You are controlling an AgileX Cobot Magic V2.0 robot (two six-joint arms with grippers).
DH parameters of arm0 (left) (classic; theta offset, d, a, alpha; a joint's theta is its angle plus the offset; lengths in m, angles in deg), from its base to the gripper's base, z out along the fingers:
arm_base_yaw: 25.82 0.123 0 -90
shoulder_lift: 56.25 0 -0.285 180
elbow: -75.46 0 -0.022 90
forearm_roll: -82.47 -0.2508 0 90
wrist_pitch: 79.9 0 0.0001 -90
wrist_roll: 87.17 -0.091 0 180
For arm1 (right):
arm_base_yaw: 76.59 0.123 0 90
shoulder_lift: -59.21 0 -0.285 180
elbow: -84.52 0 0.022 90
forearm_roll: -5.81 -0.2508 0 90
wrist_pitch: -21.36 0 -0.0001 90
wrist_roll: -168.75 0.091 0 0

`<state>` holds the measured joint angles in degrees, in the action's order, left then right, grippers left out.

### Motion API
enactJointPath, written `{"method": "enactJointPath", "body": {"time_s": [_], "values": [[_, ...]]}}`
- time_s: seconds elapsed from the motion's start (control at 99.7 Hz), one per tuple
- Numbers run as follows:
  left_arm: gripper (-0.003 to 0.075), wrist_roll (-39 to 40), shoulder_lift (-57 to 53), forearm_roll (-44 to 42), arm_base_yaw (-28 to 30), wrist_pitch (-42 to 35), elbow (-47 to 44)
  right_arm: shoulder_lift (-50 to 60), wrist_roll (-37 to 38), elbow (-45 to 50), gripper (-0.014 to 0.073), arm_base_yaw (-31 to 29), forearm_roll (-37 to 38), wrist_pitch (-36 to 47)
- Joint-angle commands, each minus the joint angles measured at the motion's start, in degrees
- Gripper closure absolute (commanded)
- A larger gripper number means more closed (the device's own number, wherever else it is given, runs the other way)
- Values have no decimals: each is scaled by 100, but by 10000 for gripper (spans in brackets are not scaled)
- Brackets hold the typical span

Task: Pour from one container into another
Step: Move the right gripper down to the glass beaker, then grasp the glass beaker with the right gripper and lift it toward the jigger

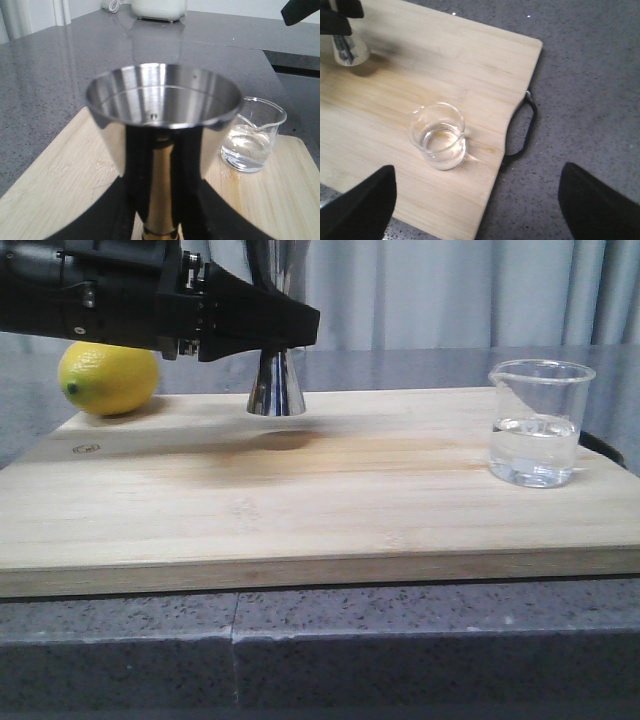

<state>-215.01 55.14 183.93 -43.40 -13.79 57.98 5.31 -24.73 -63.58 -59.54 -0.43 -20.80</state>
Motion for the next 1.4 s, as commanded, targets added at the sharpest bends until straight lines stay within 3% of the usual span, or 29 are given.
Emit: {"method": "enactJointPath", "body": {"time_s": [0.0,0.271,0.501,0.762,1.033,1.394], "values": [[572,-46,-307,448,-43,627,169,-170,-58,-213,18,165,-76,376],[572,-46,-307,448,-43,598,169,-623,-58,-213,18,769,-162,1203],[572,-46,-307,448,-43,598,169,-721,-141,79,19,824,-152,2270],[572,-46,-307,448,-43,598,169,-721,-234,1605,19,1292,-163,5096],[572,-46,-307,448,-43,598,169,-735,-3,2932,19,1564,-258,7206],[572,-46,-307,448,-43,598,169,-1477,59,3180,19,1564,-349,7980]]}}
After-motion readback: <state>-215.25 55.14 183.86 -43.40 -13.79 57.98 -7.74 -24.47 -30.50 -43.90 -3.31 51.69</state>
